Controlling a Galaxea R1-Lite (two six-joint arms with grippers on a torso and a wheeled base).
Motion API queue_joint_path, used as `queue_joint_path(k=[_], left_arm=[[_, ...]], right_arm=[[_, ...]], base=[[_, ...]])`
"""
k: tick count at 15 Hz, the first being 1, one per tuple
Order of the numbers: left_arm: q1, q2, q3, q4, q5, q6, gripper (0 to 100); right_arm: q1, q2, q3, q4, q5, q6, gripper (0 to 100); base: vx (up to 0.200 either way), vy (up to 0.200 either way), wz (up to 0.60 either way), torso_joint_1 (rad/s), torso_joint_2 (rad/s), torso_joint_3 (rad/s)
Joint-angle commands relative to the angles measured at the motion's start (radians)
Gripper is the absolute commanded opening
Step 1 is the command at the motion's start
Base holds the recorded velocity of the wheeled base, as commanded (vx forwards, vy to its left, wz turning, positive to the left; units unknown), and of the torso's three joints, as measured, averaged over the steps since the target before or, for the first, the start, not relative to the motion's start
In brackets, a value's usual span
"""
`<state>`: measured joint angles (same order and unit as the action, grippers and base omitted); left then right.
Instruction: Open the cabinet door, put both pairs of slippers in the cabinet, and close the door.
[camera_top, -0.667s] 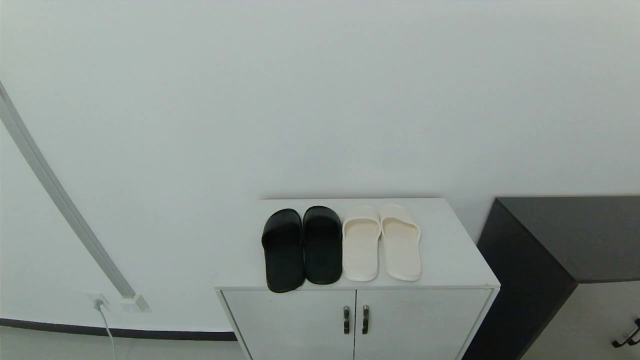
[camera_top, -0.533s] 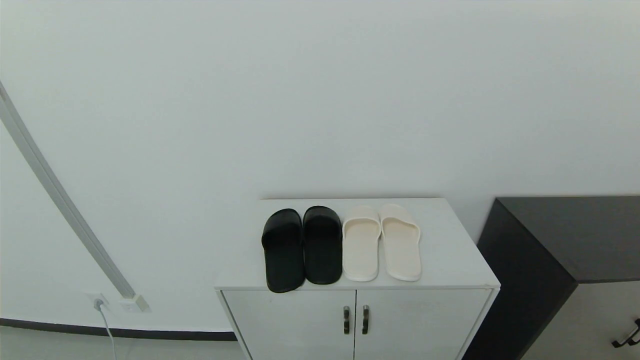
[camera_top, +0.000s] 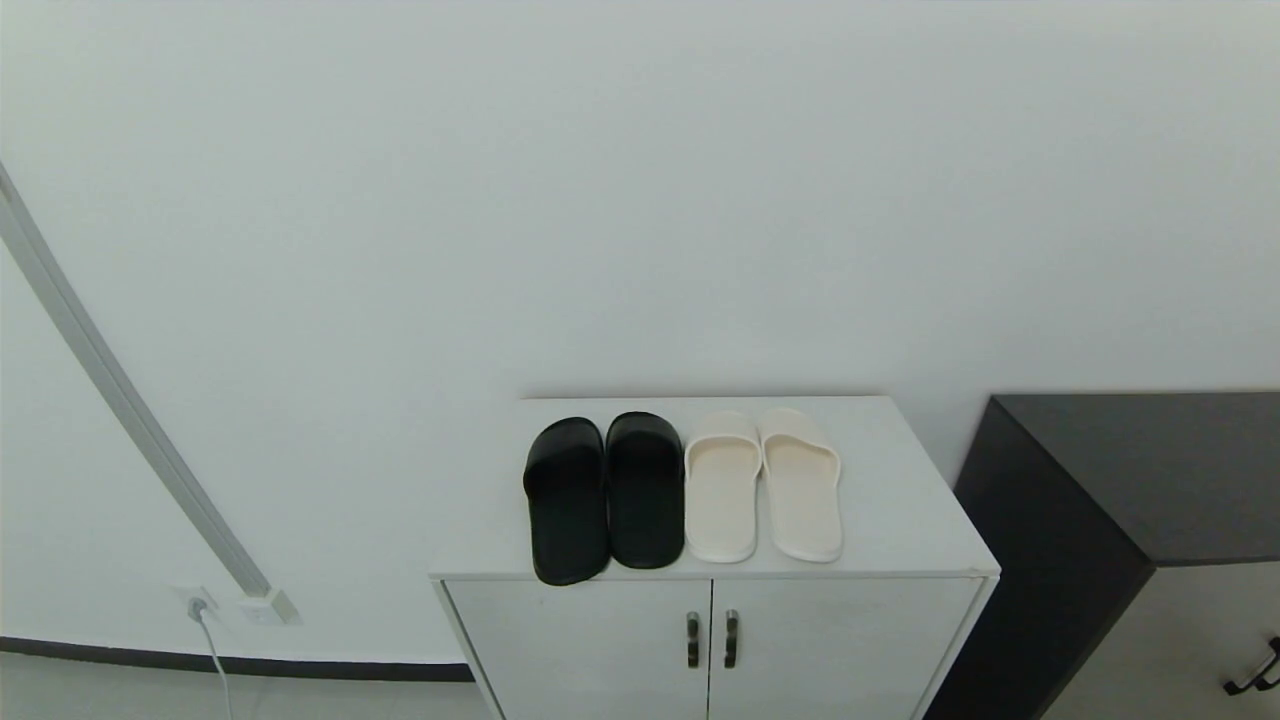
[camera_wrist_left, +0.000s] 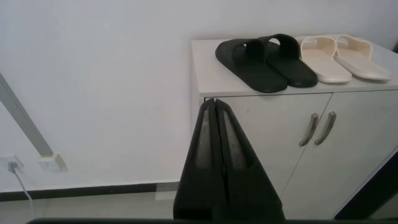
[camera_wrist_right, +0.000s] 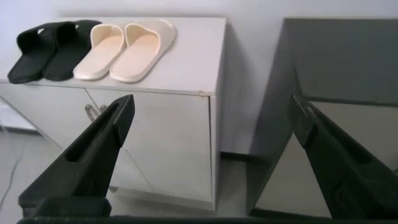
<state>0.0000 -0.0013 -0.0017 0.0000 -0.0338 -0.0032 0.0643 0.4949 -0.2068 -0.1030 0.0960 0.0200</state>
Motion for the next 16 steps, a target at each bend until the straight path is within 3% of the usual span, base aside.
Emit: queue_joint_path(k=[1,4,7,12,16], left_arm=[[0.0,0.001,0.002,0.0,0.0,0.0,0],[0.0,0.001,0.0,0.0,0.0,0.002,0],[0.0,0.001,0.002,0.0,0.0,0.002,0],[0.0,0.001,0.002,0.0,0.0,0.002,0],[0.0,0.001,0.0,0.0,0.0,0.002,0]], right_arm=[[0.085,0.298,-0.071,-0.106,0.011,-0.002,100],[0.378,0.541,-0.235,-0.176,-0.165,0.118,100],[0.595,0.76,-0.381,-0.218,-0.354,0.204,100],[0.704,1.107,-0.579,-0.274,-0.53,0.296,100],[0.732,1.354,-0.721,-0.356,-0.674,0.313,100]], base=[[0.0,0.0,0.0,0.0,0.0,0.0],[0.0,0.0,0.0,0.0,0.0,0.0],[0.0,0.0,0.0,0.0,0.0,0.0],[0.0,0.0,0.0,0.0,0.0,0.0],[0.0,0.0,0.0,0.0,0.0,0.0]])
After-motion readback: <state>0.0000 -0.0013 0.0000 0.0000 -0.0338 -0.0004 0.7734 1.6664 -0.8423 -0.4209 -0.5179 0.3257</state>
